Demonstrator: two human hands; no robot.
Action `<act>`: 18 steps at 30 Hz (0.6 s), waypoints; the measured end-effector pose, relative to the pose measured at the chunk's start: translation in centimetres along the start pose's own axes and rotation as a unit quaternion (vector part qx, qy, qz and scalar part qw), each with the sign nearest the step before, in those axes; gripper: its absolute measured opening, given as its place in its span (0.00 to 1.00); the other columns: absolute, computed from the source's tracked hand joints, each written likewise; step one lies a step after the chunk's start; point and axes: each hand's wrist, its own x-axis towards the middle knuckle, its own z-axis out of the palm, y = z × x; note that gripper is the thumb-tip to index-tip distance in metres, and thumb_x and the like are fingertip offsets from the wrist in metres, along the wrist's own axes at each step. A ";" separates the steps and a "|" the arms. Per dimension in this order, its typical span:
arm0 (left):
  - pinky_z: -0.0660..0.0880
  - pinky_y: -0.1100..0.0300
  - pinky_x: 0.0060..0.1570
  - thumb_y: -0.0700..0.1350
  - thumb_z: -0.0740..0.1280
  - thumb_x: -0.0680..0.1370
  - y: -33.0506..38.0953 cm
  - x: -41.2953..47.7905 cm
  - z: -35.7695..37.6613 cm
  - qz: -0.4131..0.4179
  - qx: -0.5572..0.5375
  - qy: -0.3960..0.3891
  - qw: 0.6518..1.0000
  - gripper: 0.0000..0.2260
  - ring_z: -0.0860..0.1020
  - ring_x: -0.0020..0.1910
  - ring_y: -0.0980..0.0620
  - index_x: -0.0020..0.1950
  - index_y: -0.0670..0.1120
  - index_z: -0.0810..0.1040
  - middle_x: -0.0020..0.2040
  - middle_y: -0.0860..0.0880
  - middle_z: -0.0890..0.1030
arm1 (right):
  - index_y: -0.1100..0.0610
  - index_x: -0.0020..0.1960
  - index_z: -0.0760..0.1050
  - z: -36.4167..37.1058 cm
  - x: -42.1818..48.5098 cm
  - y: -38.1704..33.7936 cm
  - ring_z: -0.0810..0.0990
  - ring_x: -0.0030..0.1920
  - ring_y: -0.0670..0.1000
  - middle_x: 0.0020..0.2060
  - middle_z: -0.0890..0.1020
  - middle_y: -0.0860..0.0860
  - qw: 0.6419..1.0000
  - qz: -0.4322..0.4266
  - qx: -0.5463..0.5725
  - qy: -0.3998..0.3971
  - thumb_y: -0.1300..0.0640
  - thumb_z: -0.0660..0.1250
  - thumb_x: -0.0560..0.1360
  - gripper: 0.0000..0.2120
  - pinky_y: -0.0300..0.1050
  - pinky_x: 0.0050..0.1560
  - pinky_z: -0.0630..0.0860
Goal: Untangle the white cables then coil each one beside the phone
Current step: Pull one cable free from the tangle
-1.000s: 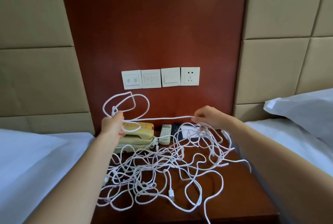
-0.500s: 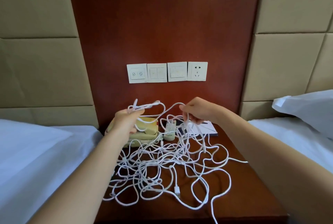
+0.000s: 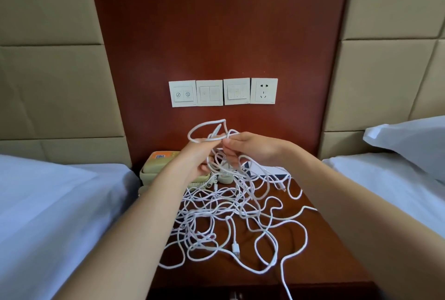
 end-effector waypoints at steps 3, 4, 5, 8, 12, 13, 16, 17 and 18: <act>0.52 0.69 0.16 0.45 0.62 0.80 0.6 -0.9 0.1 0.020 -0.048 -0.033 0.998 0.10 0.61 0.16 0.60 0.39 0.46 0.75 0.23 0.52 0.70 | 0.57 0.36 0.63 0.1 -0.1 -0.1 0.67 0.32 0.48 0.30 0.68 0.51 0.999 0.008 0.015 -0.037 0.53 0.48 0.84 0.18 0.36 0.38 0.68; 0.52 0.69 0.17 0.44 0.61 0.80 0.7 -1.3 0.2 0.022 -0.062 -0.047 0.997 0.11 0.61 0.16 0.60 0.39 0.45 0.75 0.22 0.52 0.69 | 0.57 0.37 0.63 0.1 -0.1 0.1 0.67 0.31 0.48 0.30 0.67 0.50 0.999 0.012 0.028 -0.042 0.53 0.48 0.84 0.18 0.37 0.38 0.68; 0.52 0.69 0.18 0.43 0.60 0.80 0.8 -1.5 0.3 0.027 -0.073 -0.063 0.995 0.11 0.60 0.16 0.61 0.38 0.45 0.75 0.21 0.53 0.68 | 0.57 0.37 0.63 0.2 -0.1 0.2 0.67 0.31 0.47 0.30 0.67 0.51 0.998 0.016 0.047 -0.046 0.54 0.48 0.83 0.18 0.38 0.38 0.68; 0.55 0.68 0.21 0.41 0.60 0.80 0.7 -1.9 0.1 0.057 -0.072 -0.106 0.990 0.10 0.61 0.19 0.60 0.40 0.45 0.78 0.22 0.54 0.68 | 0.56 0.37 0.63 0.3 -0.3 0.5 0.67 0.30 0.47 0.31 0.66 0.52 0.996 0.024 0.078 -0.048 0.54 0.49 0.83 0.17 0.38 0.37 0.69; 0.63 0.68 0.22 0.42 0.63 0.79 0.8 -1.7 -0.4 0.064 0.004 -0.130 0.989 0.09 0.68 0.26 0.56 0.40 0.46 0.78 0.27 0.50 0.72 | 0.58 0.36 0.66 0.6 -0.8 0.7 0.70 0.31 0.48 0.30 0.70 0.54 0.997 0.017 0.064 -0.050 0.54 0.51 0.83 0.19 0.39 0.39 0.71; 0.64 0.68 0.22 0.43 0.63 0.79 0.9 -1.5 -0.4 0.066 0.023 -0.123 0.990 0.09 0.69 0.26 0.56 0.40 0.46 0.78 0.28 0.49 0.72 | 0.60 0.36 0.68 0.6 -0.9 0.8 0.71 0.33 0.49 0.30 0.72 0.54 0.999 0.014 0.040 -0.030 0.53 0.53 0.82 0.19 0.40 0.41 0.72; 0.61 0.68 0.21 0.41 0.61 0.80 1.4 -1.1 -0.5 0.060 0.010 -0.051 0.997 0.10 0.67 0.19 0.59 0.40 0.46 0.76 0.25 0.51 0.70 | 0.66 0.39 0.73 0.7 -0.8 1.4 0.68 0.36 0.51 0.33 0.72 0.55 0.995 0.002 -0.059 0.076 0.52 0.61 0.79 0.19 0.41 0.41 0.66; 0.58 0.68 0.20 0.41 0.61 0.80 1.4 -0.8 -0.6 0.059 -0.011 -0.027 0.998 0.11 0.65 0.18 0.60 0.38 0.46 0.74 0.26 0.50 0.68 | 0.67 0.41 0.73 0.7 -0.7 1.6 0.67 0.34 0.50 0.32 0.70 0.55 0.992 -0.004 -0.079 0.103 0.53 0.63 0.78 0.17 0.40 0.38 0.64; 0.56 0.69 0.19 0.41 0.60 0.81 1.4 -0.5 -0.8 0.058 -0.035 -0.005 0.998 0.11 0.63 0.18 0.59 0.38 0.45 0.73 0.27 0.50 0.67 | 0.67 0.41 0.73 0.8 -0.7 1.8 0.66 0.32 0.47 0.31 0.69 0.53 0.987 -0.015 -0.100 0.125 0.54 0.65 0.78 0.15 0.37 0.35 0.63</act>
